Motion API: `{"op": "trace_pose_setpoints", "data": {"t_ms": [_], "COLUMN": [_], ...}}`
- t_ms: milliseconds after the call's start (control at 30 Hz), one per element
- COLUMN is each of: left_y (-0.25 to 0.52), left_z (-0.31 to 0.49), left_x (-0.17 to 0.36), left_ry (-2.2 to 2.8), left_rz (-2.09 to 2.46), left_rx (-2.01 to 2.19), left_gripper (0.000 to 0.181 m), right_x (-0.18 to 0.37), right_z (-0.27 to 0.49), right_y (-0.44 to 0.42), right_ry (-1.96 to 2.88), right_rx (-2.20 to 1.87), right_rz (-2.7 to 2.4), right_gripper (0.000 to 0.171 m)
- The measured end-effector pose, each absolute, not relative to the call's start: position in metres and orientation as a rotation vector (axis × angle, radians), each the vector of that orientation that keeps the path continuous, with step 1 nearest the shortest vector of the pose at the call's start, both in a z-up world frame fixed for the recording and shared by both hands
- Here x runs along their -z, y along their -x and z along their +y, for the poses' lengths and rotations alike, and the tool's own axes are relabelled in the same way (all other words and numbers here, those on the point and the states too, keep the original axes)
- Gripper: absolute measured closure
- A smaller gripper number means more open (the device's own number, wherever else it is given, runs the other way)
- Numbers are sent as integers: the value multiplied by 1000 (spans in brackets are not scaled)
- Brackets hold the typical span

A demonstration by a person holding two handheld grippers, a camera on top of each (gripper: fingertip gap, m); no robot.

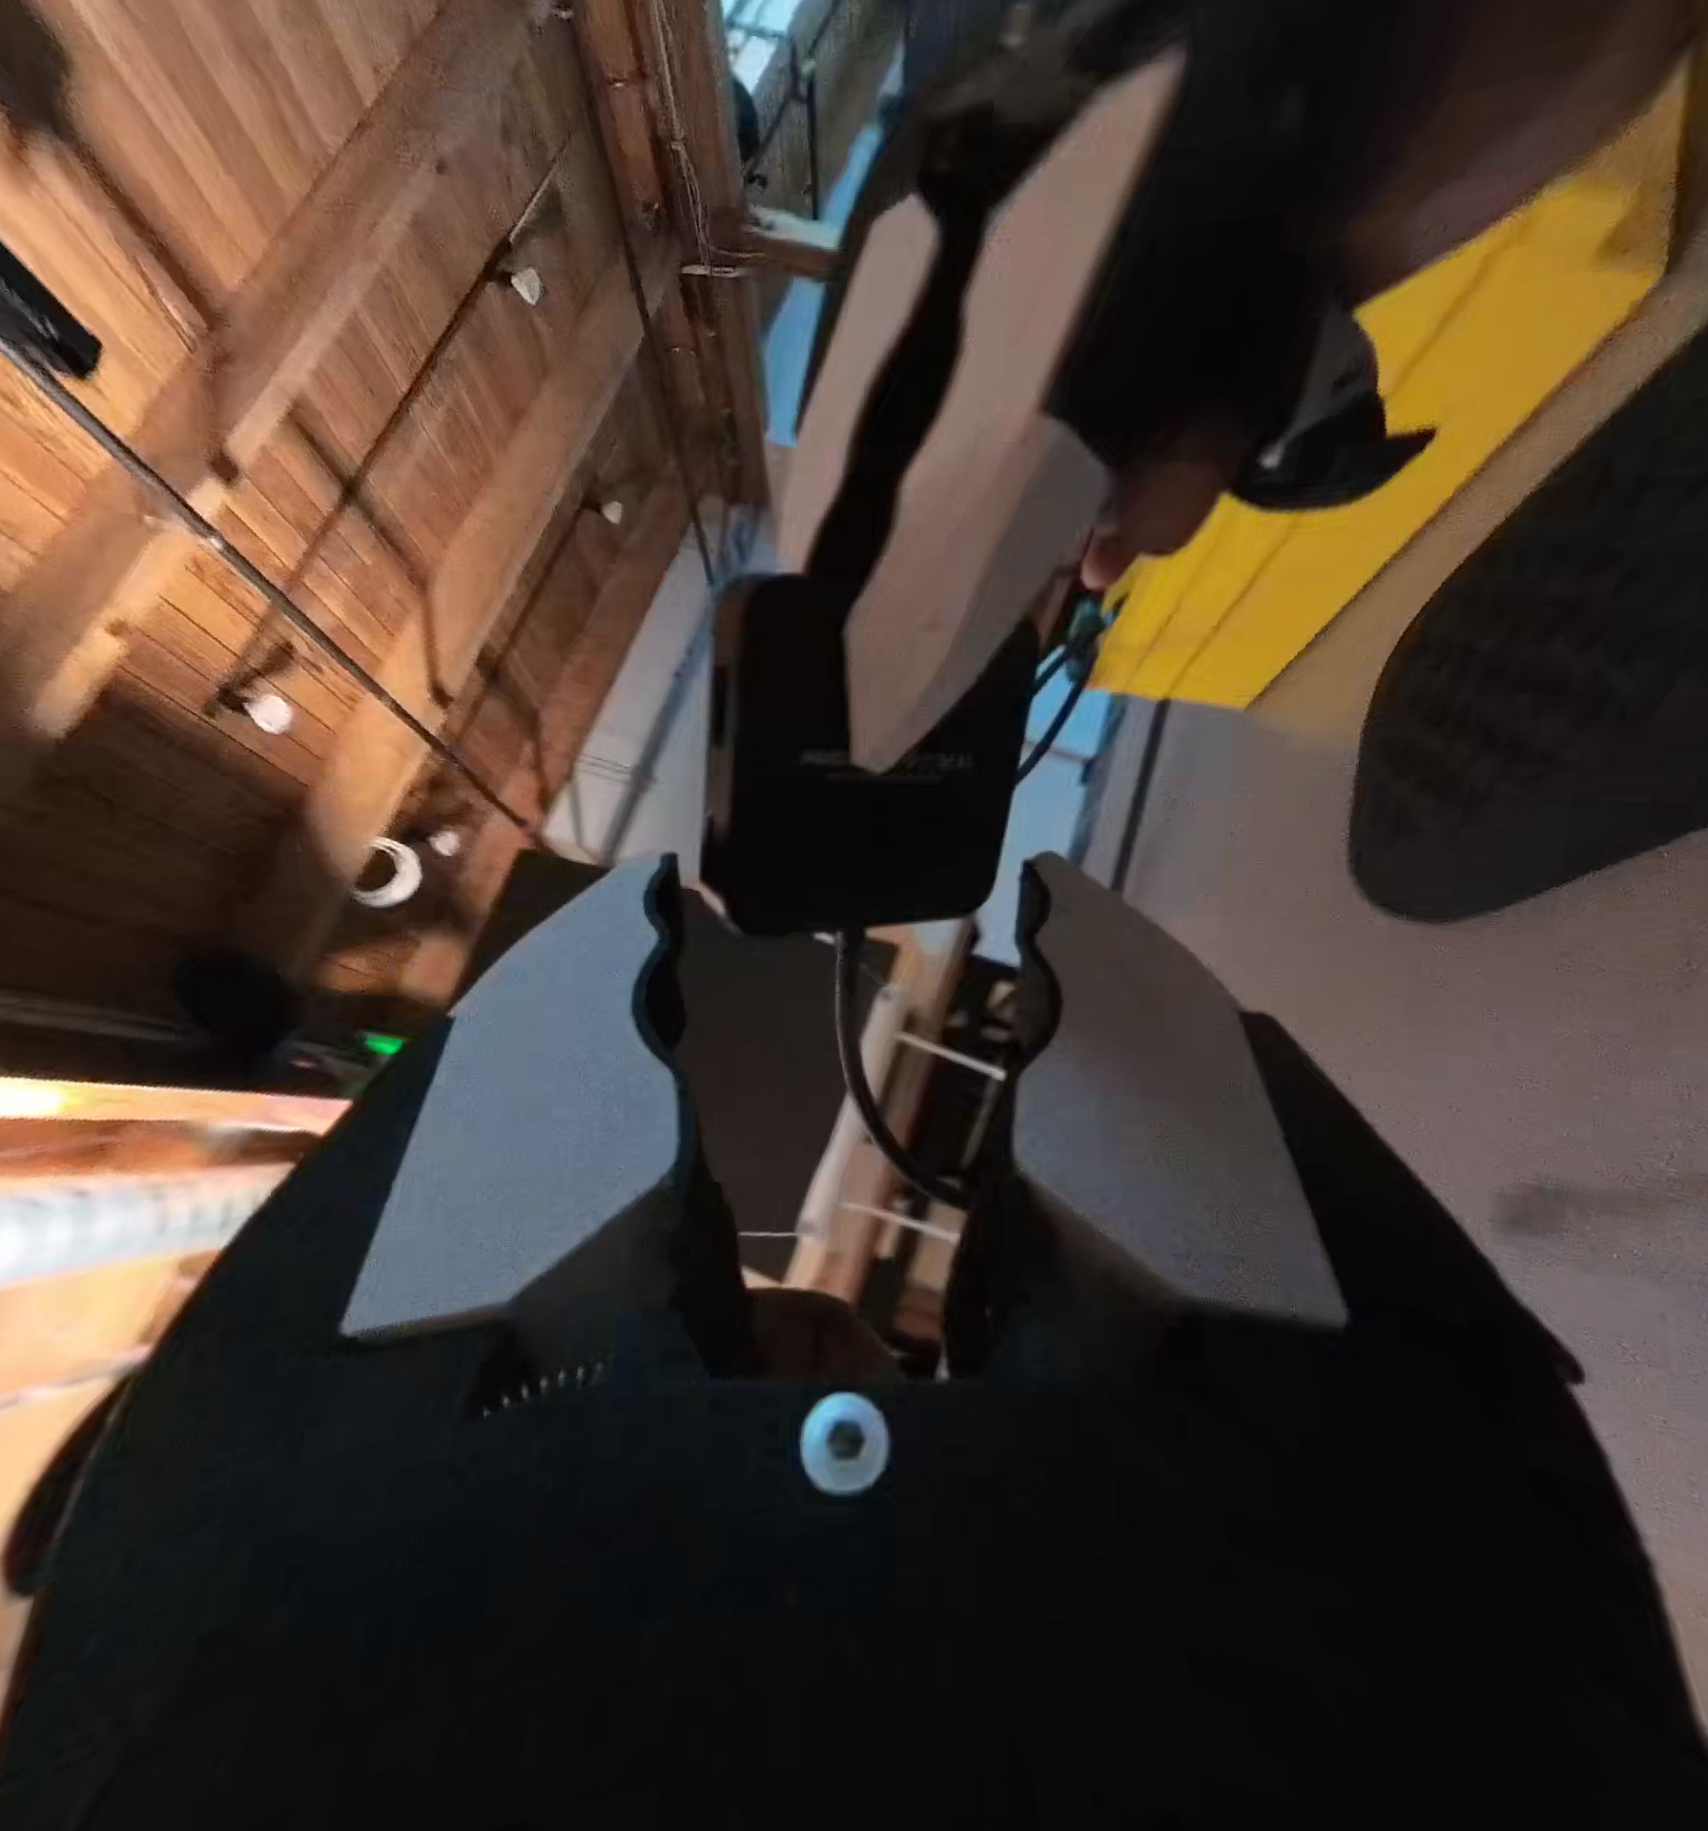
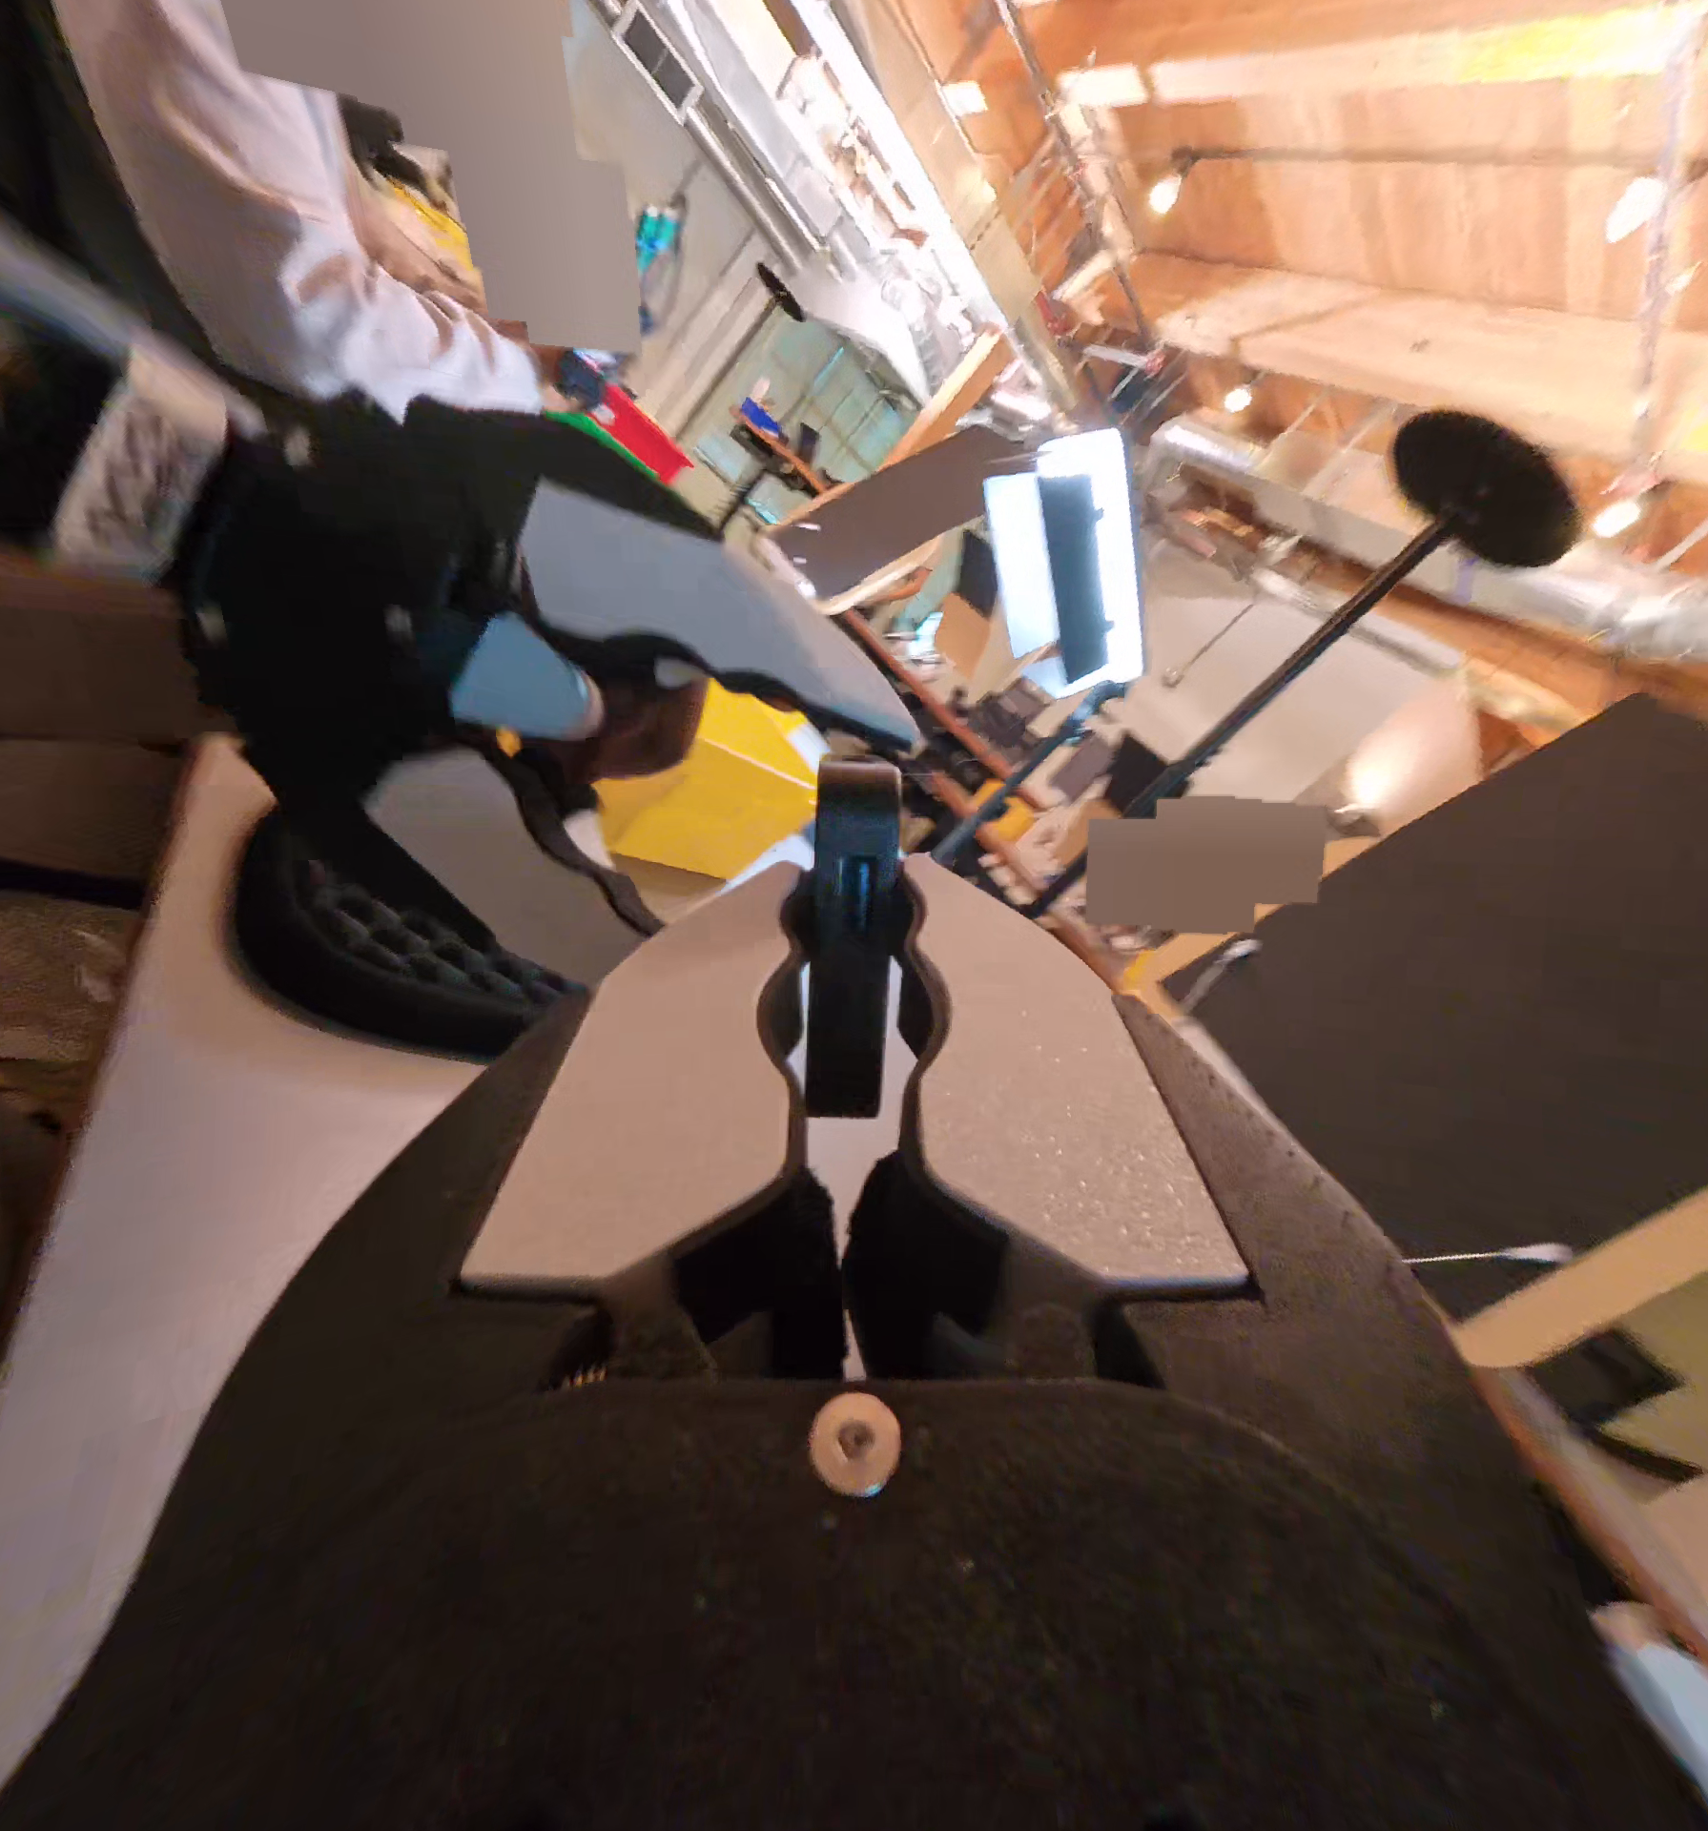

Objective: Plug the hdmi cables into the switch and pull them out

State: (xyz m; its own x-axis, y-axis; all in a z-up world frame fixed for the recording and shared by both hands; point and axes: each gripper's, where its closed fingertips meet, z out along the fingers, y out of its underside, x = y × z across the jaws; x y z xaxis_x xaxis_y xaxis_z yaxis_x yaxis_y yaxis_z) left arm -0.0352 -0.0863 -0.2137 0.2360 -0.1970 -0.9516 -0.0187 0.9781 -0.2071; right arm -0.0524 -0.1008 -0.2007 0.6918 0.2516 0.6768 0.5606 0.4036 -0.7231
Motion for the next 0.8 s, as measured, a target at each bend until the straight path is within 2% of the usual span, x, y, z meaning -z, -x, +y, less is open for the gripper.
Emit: {"op": "trace_pose_setpoints", "data": {"t_ms": [167, 233, 300, 433, 533, 567, 667, 800], "left_y": [53, 56, 60, 54, 45, 44, 50, 84], "left_z": [-81, -88, -100, -110, -111, -109, -112, -105], "left_x": [197, 206, 210, 229, 236, 236, 217, 169], "left_ry": [466, 491, 357, 168, 160, 185, 255, 266], "left_rz": [1368, 1462, 1475, 1524, 1548, 1545, 1408, 1027], "left_rx": [703, 880, 909, 654, 535, 540, 815, 1498], "left_gripper": [120, 125, 131, 137, 163, 163, 167, 167], "right_x": [208, 211, 216, 227, 231, 230, 199, 151], "right_z": [-108, -112, -116, -121, -121, -119, -125, -154], "right_y": [46, 49, 57, 68, 73, 70, 70, 60], "right_ry": [1054, 1016, 994, 989, 1003, 1014, 906, 718], "right_rx": [705, 762, 694, 606, 584, 607, 538, 16], "right_rz": [-1071, -1135, -1186, -1282, -1303, -1289, -1094, -735], "right_gripper": [158, 157, 157, 157, 157, 156, 143, 127]}}
